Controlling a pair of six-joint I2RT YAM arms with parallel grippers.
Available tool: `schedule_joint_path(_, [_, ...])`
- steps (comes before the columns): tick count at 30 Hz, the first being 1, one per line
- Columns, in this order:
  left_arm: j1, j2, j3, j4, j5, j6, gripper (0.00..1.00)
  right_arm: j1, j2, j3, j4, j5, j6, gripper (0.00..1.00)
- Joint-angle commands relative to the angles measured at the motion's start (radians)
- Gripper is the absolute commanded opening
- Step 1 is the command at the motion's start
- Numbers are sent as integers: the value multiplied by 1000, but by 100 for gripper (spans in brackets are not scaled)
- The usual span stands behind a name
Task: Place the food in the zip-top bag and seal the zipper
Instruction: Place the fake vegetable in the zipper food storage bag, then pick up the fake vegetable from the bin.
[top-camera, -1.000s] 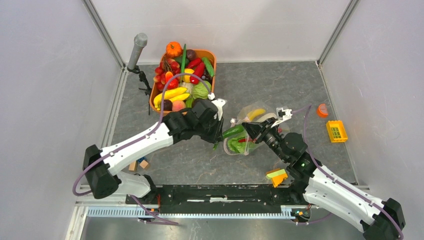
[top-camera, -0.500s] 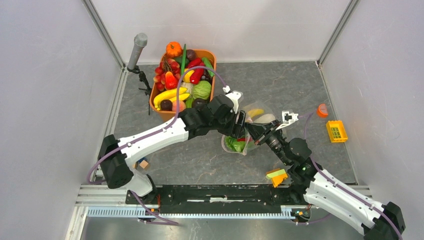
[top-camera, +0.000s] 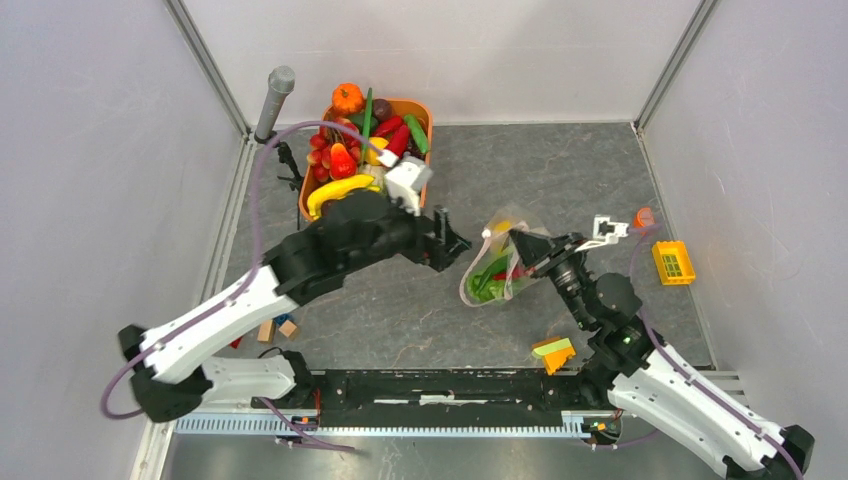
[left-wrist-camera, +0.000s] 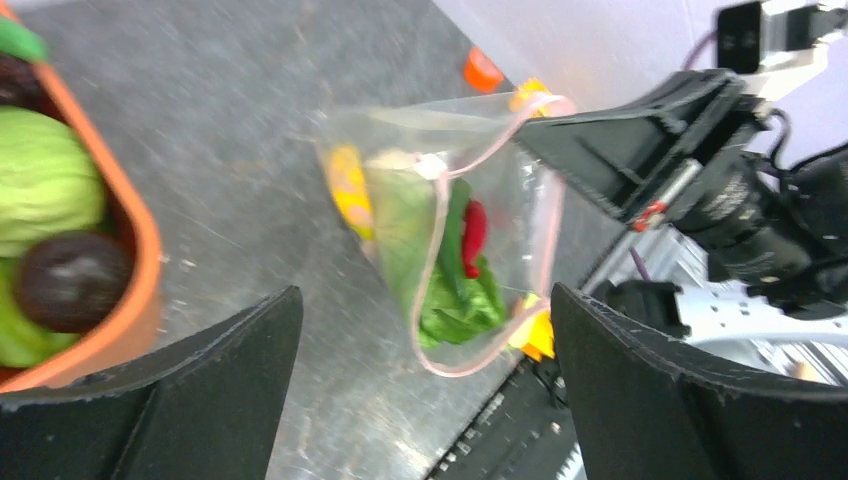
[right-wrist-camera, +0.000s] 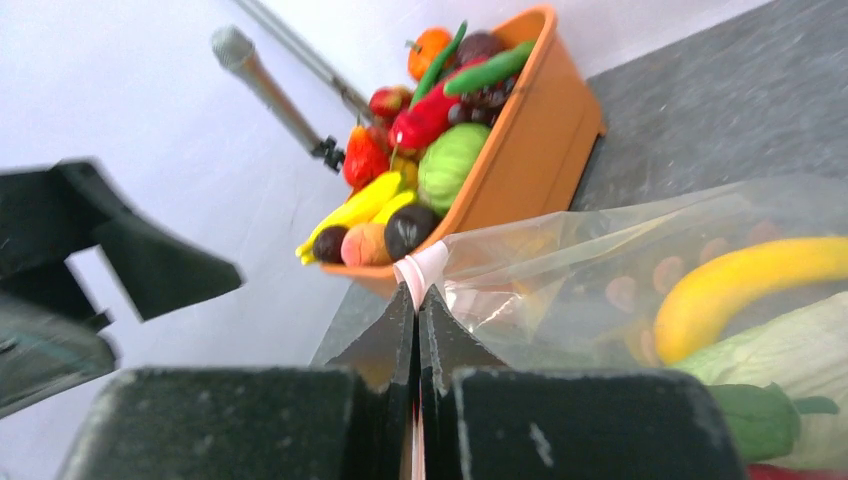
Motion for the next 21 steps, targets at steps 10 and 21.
schedule_joint_path(10, [386,163,202,-156,-98,255,100,-4,68,41,-25,100,-122,2])
schedule_joint_path(21, [537,398,399,-116,-132,218,68,-4,105,68,-76,27,-146,4])
